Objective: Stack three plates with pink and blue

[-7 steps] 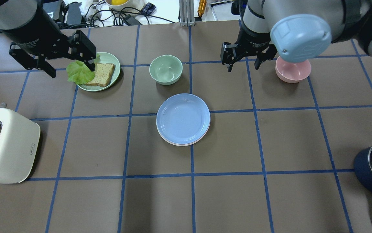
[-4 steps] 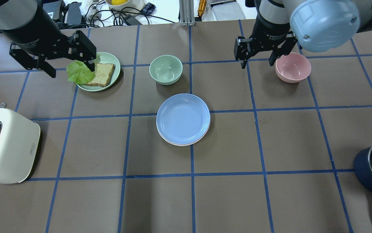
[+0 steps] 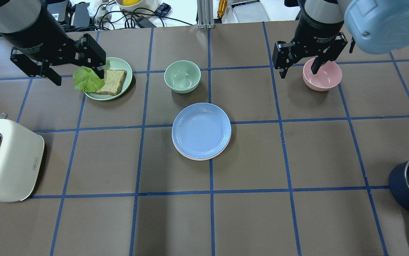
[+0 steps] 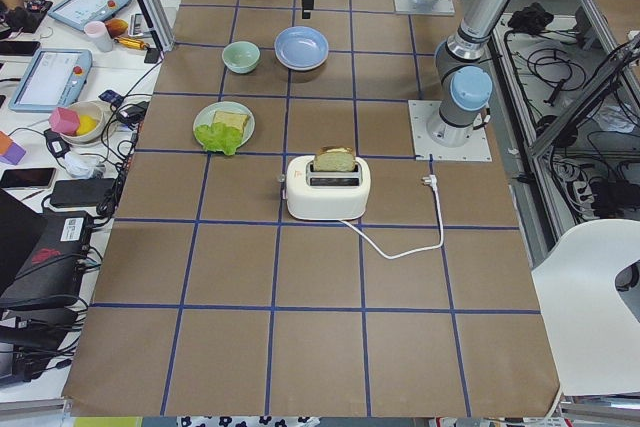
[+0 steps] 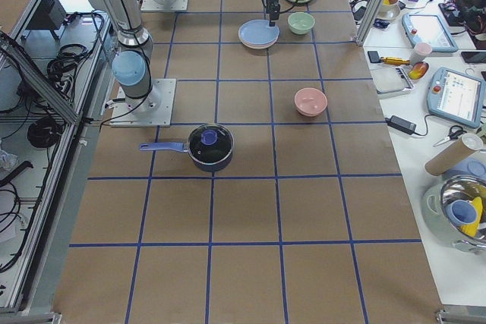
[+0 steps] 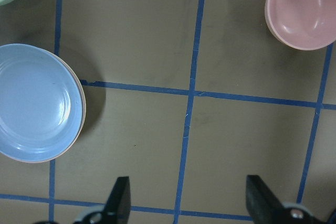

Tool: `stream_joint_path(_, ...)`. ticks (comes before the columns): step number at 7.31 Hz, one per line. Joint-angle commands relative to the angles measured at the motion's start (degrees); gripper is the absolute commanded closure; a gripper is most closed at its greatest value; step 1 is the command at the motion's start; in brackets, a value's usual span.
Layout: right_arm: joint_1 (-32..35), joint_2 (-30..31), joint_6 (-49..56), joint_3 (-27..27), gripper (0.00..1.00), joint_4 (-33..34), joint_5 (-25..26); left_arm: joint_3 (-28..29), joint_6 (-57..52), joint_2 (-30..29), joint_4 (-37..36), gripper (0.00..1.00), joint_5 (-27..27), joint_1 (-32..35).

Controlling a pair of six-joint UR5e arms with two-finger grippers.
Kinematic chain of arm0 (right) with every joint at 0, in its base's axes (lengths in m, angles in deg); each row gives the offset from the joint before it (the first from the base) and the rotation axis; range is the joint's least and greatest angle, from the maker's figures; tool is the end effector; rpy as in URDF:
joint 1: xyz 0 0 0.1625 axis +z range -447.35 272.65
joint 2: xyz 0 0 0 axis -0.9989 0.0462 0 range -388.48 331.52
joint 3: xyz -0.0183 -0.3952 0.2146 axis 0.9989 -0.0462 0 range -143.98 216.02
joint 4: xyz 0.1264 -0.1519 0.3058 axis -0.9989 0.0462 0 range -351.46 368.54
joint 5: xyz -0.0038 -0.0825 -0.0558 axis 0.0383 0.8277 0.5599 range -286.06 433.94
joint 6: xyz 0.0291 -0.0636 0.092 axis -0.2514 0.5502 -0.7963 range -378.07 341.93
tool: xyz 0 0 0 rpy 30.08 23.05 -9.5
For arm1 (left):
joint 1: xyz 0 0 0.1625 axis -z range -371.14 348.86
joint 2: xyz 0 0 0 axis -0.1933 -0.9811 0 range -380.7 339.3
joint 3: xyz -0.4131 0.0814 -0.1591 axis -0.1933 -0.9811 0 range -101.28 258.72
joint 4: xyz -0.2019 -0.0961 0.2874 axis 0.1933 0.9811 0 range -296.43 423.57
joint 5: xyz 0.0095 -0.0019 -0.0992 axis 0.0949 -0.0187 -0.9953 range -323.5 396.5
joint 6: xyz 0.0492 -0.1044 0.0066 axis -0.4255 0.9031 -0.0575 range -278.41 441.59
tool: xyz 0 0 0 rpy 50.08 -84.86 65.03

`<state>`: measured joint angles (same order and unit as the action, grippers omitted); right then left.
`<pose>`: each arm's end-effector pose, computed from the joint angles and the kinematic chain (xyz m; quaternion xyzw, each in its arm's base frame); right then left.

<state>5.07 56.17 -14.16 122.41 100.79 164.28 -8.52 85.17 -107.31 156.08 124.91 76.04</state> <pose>0.1528 -0.4753 0.4856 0.0552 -0.9985 0.0043 0.0030 -0.1159 -0.4233 0.5392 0.0553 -0.9979 0.0317 0.0141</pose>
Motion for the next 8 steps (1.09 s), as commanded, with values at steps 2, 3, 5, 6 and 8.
stream_joint_path(2,-0.14,3.49,0.83,3.14,0.23,-0.75,-0.51,-0.03,-2.16,-0.23,1.09,0.0,0.44,0.61)
stream_joint_path(3,-0.14,4.37,1.18,5.6,0.23,0.81,-0.42,-0.2,-4.09,-0.32,1.18,0.0,0.44,0.79)
stream_joint_path(5,-0.05,4.38,1.36,5.98,0.22,2.67,-0.25,-0.21,-4.11,0.03,1.36,0.0,0.44,0.7)
stream_joint_path(6,-0.05,4.3,1.36,6.07,0.22,2.59,-0.16,-0.2,-4.11,0.03,1.36,0.0,0.36,0.44)
stream_joint_path(8,-0.05,4.29,1.45,5.98,0.22,2.67,-0.07,-0.2,-4.11,0.03,1.36,0.0,0.36,0.53)
